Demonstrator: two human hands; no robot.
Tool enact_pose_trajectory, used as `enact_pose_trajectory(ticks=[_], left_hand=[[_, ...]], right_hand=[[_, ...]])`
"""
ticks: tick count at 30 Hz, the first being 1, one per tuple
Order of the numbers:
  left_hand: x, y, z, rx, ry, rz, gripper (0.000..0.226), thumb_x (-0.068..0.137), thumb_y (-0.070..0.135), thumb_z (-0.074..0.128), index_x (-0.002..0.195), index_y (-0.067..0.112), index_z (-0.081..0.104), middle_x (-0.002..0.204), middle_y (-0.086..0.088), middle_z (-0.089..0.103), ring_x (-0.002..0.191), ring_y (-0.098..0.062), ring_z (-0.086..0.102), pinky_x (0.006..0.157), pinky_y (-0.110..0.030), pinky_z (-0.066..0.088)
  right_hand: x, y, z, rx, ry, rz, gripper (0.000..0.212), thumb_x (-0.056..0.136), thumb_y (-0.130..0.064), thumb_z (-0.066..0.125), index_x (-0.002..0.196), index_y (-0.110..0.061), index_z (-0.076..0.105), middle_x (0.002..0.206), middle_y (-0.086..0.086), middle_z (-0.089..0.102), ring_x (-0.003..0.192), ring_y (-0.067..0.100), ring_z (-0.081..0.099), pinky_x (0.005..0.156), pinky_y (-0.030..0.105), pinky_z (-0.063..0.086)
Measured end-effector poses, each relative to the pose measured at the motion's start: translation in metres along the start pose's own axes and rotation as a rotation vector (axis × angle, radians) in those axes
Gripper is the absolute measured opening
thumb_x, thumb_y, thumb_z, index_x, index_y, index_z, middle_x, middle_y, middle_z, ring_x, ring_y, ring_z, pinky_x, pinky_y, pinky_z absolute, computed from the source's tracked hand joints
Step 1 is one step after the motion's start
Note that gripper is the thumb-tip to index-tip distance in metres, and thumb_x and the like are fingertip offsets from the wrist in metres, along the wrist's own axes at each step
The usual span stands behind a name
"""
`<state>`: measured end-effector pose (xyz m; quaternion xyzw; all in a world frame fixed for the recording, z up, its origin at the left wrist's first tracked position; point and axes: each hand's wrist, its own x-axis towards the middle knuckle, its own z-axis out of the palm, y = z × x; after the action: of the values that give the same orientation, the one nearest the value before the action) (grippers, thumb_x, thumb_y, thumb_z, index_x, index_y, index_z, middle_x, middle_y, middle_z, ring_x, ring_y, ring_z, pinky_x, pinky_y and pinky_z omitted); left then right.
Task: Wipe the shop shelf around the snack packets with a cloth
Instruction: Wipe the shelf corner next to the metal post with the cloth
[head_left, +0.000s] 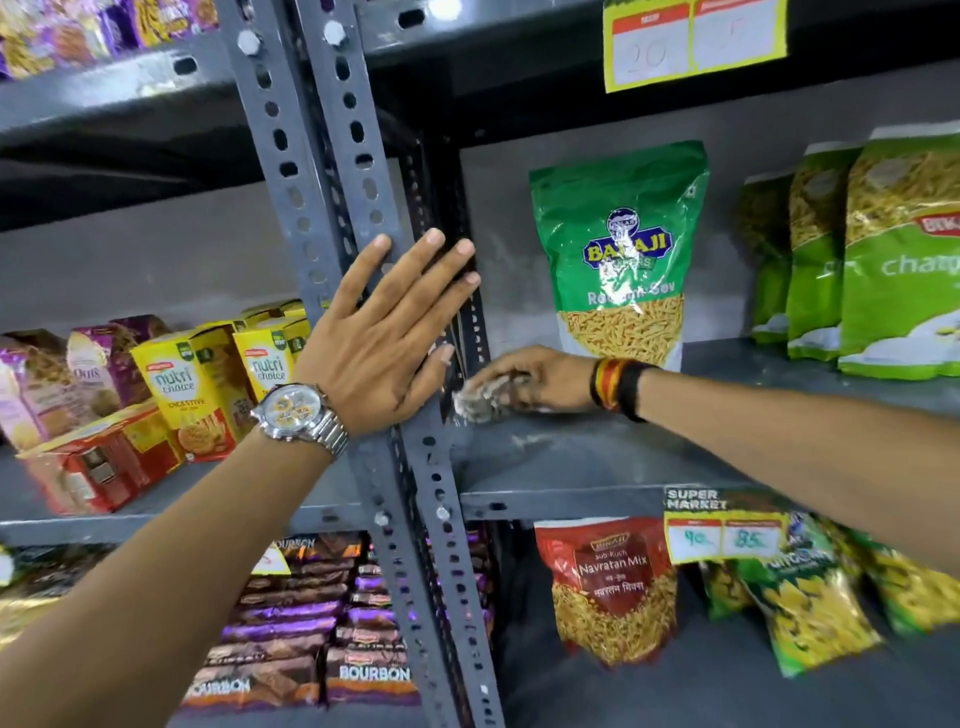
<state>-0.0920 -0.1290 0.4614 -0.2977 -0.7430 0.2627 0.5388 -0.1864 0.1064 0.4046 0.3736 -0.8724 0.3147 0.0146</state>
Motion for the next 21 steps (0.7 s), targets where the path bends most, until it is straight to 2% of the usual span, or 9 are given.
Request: enact_pose_trajectory(ticks=[4,7,8,12,14,16,18,19,21], left_hand=[[-0.001,-0.001,-0.002,0.001,-0.005,-0.002,0.067,0.103,0.037,0.033,0.163,0.011,0.018,0.171,-0.009,0.013,0.158,-0.028,0.007,0.126,-0.057,0.009],[-0.002,-0.001,-0.002,0.007,-0.012,0.003,0.066,0.103,0.038,0.032,0.162,0.011,0.020,0.171,-0.009,0.013,0.158,-0.028,0.008,0.126,-0.057,0.009],[-0.002,0.000,-0.002,0.007,-0.012,0.004,0.066,0.103,0.038,0.031,0.162,0.011,0.020,0.171,-0.009,0.013,0.158,-0.028,0.008,0.126,-0.057,0.010],[-0.001,0.000,-0.003,-0.001,-0.014,-0.008,0.066,0.103,0.037,0.033,0.162,0.011,0.021,0.171,-0.009,0.013,0.158,-0.028,0.007,0.126,-0.058,0.011],[0.000,0.001,-0.002,-0.008,-0.017,-0.012,0.066,0.103,0.037,0.033,0.162,0.011,0.020,0.171,-0.009,0.013,0.158,-0.028,0.007,0.126,-0.058,0.011],[0.000,0.001,-0.002,-0.015,-0.021,-0.012,0.066,0.103,0.038,0.031,0.162,0.010,0.020,0.171,-0.009,0.012,0.158,-0.028,0.006,0.126,-0.058,0.009],[0.000,0.001,-0.002,-0.010,-0.015,-0.012,0.066,0.104,0.038,0.028,0.162,0.010,0.020,0.171,-0.009,0.012,0.158,-0.028,0.006,0.126,-0.057,0.008],[0.000,0.000,-0.002,-0.004,-0.010,-0.010,0.065,0.104,0.039,0.028,0.162,0.010,0.021,0.171,-0.009,0.012,0.158,-0.028,0.006,0.127,-0.056,0.007],[-0.001,0.000,0.000,0.006,0.000,-0.004,0.066,0.104,0.039,0.029,0.162,0.010,0.020,0.171,-0.009,0.011,0.158,-0.028,0.006,0.127,-0.055,0.005]], right_hand=[[0.033,0.023,0.017,-0.067,0.144,0.137,0.042,0.086,0.004,0.061,0.121,-0.019,0.068,0.120,0.005,0.070,0.111,0.018,0.065,0.100,0.031,0.049],[0.034,0.031,0.032,-0.094,0.143,0.142,0.044,0.086,0.005,0.058,0.122,-0.019,0.068,0.123,0.006,0.068,0.114,0.022,0.063,0.105,0.036,0.047],[0.027,0.027,0.031,-0.077,0.133,0.121,0.043,0.087,0.005,0.059,0.123,-0.017,0.067,0.124,0.006,0.067,0.113,0.018,0.063,0.104,0.034,0.047],[-0.018,0.001,0.020,0.011,-0.040,0.095,0.038,0.093,0.000,0.058,0.127,-0.017,0.064,0.120,-0.006,0.065,0.094,-0.018,0.058,0.085,0.003,0.043],[-0.019,-0.004,0.013,0.043,-0.027,0.057,0.037,0.094,-0.001,0.057,0.126,-0.016,0.064,0.116,-0.008,0.066,0.088,-0.022,0.058,0.079,-0.001,0.042],[0.003,-0.002,0.006,0.095,0.131,0.062,0.035,0.093,0.002,0.057,0.124,-0.013,0.066,0.113,-0.005,0.068,0.088,-0.015,0.063,0.078,0.005,0.047],[0.037,0.009,0.002,0.108,0.310,0.100,0.035,0.090,0.004,0.059,0.118,-0.014,0.069,0.116,0.005,0.071,0.099,0.009,0.067,0.092,0.025,0.053],[0.055,0.017,0.002,0.108,0.372,0.144,0.035,0.089,0.004,0.059,0.116,-0.016,0.071,0.117,0.007,0.071,0.104,0.016,0.066,0.098,0.029,0.051],[0.083,0.037,0.004,0.061,0.440,0.262,0.035,0.089,0.001,0.057,0.111,-0.021,0.073,0.116,0.003,0.071,0.108,0.019,0.065,0.097,0.023,0.047]])
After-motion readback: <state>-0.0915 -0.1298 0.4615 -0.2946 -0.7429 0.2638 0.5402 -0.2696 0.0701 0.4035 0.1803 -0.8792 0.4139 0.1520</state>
